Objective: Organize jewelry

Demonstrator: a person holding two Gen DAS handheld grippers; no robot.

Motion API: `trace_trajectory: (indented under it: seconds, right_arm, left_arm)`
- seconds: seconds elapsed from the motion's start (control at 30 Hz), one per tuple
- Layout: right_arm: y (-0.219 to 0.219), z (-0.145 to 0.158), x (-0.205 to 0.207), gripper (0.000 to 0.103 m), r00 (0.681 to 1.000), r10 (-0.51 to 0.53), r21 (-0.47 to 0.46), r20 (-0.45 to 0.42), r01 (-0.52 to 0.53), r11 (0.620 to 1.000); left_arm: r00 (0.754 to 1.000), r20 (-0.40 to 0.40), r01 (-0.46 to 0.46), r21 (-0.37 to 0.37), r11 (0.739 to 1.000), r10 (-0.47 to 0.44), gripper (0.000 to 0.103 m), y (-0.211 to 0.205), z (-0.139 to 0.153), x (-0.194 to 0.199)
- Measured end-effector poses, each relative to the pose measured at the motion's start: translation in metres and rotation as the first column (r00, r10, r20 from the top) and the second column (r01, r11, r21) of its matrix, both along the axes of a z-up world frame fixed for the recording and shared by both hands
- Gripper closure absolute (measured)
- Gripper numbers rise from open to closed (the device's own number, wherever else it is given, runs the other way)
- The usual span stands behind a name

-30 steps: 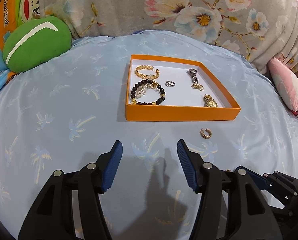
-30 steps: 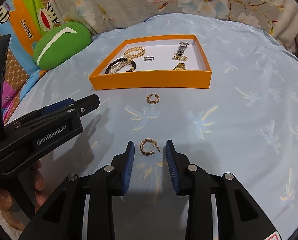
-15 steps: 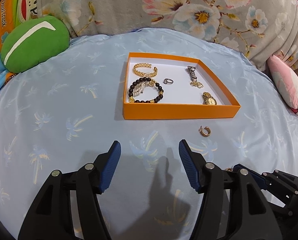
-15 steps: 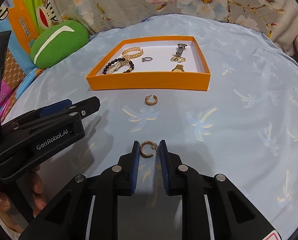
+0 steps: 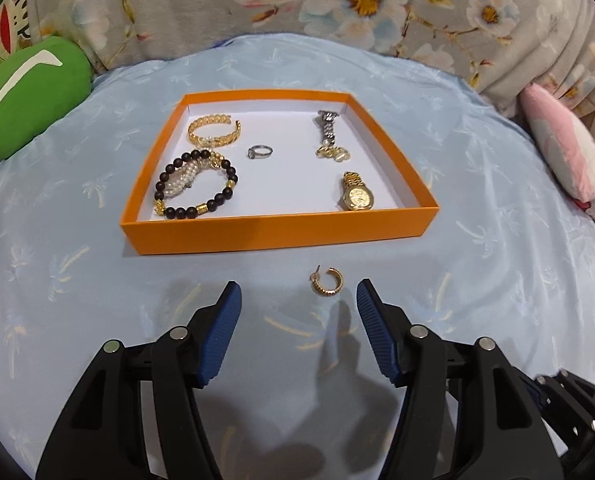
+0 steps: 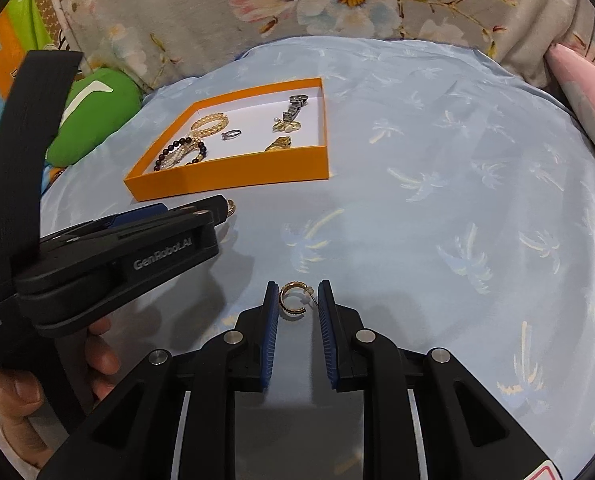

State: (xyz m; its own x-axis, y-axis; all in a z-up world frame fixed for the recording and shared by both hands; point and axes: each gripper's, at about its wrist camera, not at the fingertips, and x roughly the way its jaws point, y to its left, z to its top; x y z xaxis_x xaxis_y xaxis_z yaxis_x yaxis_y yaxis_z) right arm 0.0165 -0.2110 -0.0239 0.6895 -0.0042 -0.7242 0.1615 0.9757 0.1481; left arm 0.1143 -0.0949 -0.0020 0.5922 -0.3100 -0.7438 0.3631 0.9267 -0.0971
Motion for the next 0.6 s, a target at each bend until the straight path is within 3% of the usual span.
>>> trace_trajectory:
  seconds: [0.6]
  right_arm:
    - [-0.006,-0.003,0.002,0.084,1.000,-0.003,0.043,-0.011,0.004,0.999]
  left_arm:
    - [1.000,0.025,-0.019,0.127,0.992,0.016,0.070,-0.021,-0.004,0.005]
